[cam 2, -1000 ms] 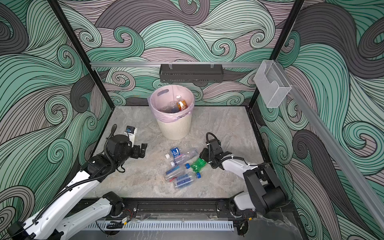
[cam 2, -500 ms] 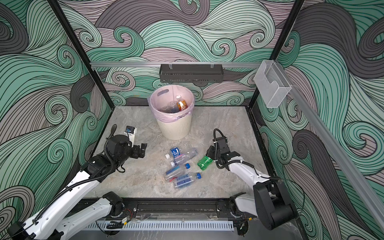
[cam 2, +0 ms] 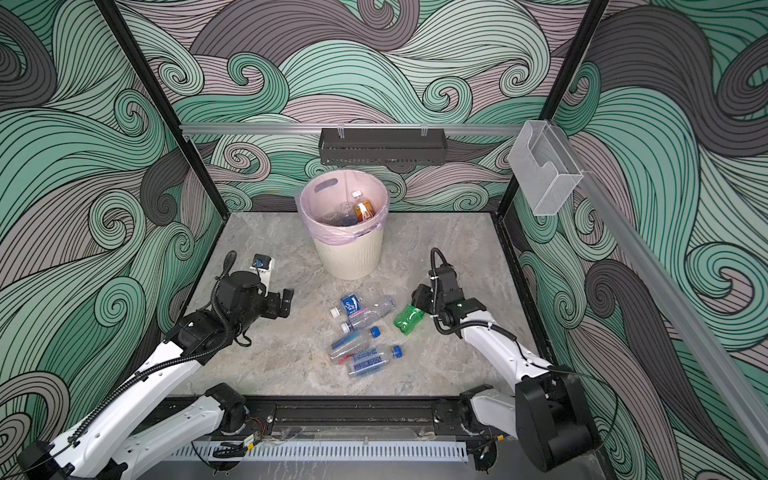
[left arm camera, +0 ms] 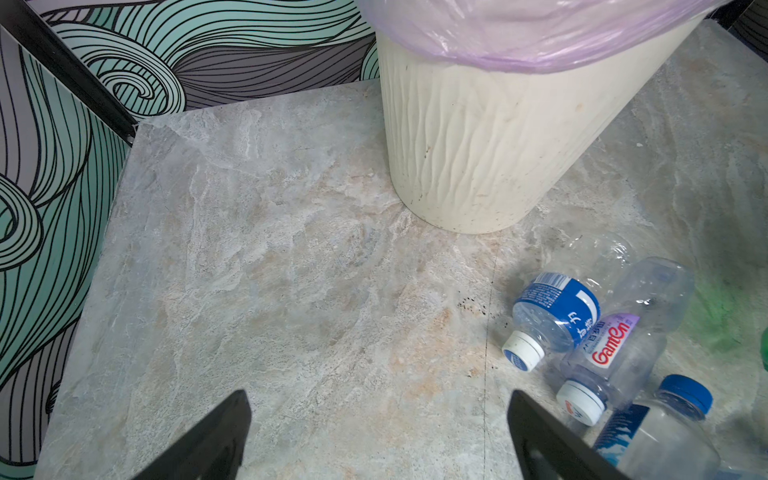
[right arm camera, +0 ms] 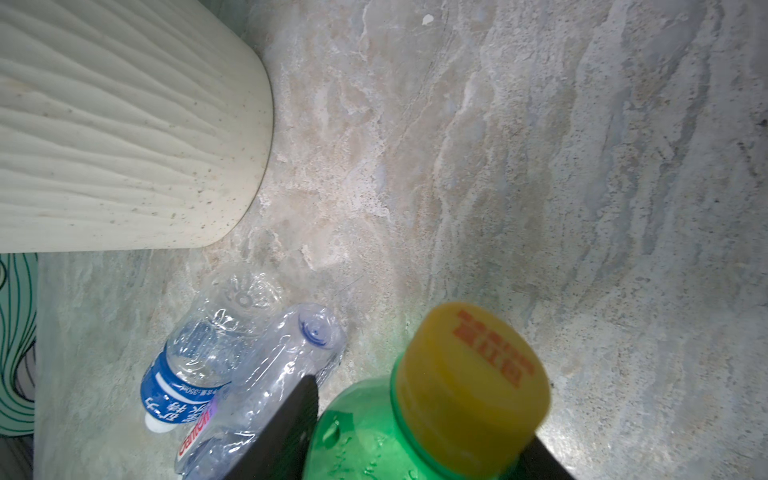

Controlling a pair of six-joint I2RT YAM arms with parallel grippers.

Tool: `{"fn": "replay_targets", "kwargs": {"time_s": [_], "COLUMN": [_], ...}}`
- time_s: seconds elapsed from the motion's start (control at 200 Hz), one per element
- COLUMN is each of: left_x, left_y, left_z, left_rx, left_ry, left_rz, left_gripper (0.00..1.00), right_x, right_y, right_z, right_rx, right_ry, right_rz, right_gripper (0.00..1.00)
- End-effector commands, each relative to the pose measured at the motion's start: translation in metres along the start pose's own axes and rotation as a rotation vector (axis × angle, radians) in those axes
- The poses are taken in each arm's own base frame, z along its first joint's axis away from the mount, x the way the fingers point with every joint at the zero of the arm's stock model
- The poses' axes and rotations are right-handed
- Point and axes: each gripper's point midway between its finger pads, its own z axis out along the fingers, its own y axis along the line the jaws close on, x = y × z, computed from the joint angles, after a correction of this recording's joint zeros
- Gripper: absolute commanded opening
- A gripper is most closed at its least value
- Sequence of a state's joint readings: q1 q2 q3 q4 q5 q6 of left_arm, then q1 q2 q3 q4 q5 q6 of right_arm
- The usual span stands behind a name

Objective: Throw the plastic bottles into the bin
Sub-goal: 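Lower the right gripper onto the green Sprite bottle and close it, then lift the Sprite bottle over the bin and open the right gripper, then move the right gripper back to the clear bottles nearer the robot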

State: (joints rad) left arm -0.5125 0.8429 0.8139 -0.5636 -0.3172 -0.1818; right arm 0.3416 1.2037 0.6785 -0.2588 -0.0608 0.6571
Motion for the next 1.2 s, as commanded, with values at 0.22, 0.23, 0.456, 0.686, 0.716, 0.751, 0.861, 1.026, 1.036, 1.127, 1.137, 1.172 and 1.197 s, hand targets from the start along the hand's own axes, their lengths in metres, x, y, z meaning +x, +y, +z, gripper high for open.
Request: {"fn": "replay_targets", "kwargs": {"time_s": [0.22, 0.23, 0.456, 0.686, 0.716, 0.751, 0.861, 1.026, 1.036, 1.127, 1.137, 1.172, 1.197], "left_x": [0.009, 0.010, 0.010, 0.011, 0.011, 0.012, 0.015, 0.013, 0.012, 0.009, 0.009, 0.009, 0.010], "left_y": [0.010, 0.010, 0.009, 0.007, 0.005, 0.003, 0.001, 0.004, 0.004, 0.002, 0.002, 0.001, 0.001], "left_z": [0.009, 0.010, 0.014, 0.012, 0.012, 0.012, 0.008, 0.004, 0.004, 0.005, 0.006, 0.007, 0.009], "left_rx": [-0.067, -0.069, -0.073, -0.057, -0.048, -0.035, -0.018, -0.021, -0.021, -0.015, -0.016, -0.015, -0.014], "left_ry": [0.026, 0.027, 0.038, 0.042, 0.043, 0.048, 0.070, 0.050, 0.048, 0.043, 0.043, 0.044, 0.045], "left_rz": [-0.053, -0.053, -0.060, -0.080, -0.083, -0.083, -0.076, -0.056, -0.055, -0.047, -0.048, -0.048, -0.048], "left_gripper": [0.99, 0.99, 0.98, 0.98, 0.98, 0.98, 0.98, 0.98, 0.98, 0.98, 0.98, 0.98, 0.98], "right_x": [-0.030, -0.033, -0.113, -0.236, -0.244, -0.251, -0.245, -0.215, -0.214, -0.192, -0.189, -0.178, -0.170], "right_y": [0.069, 0.072, 0.176, 0.293, 0.298, 0.303, 0.312, 0.292, 0.291, 0.274, 0.272, 0.266, 0.261], "right_z": [-0.036, -0.038, -0.089, -0.097, -0.088, -0.079, -0.070, -0.093, -0.095, -0.114, -0.116, -0.125, -0.128], "right_rx": [-0.238, -0.247, -0.494, -0.688, -0.668, -0.651, -0.622, -0.587, -0.586, -0.576, -0.576, -0.581, -0.582], "right_ry": [0.017, 0.012, -0.081, -0.301, -0.316, -0.315, -0.305, -0.329, -0.330, -0.321, -0.318, -0.309, -0.299], "right_rz": [-0.063, -0.067, -0.174, -0.146, -0.145, -0.149, -0.238, -0.359, -0.366, -0.423, -0.430, -0.455, -0.470], "right_gripper": [0.50, 0.50, 0.50, 0.53, 0.65, 0.78, 0.90, 0.92, 0.92, 0.92, 0.92, 0.92, 0.92]}}
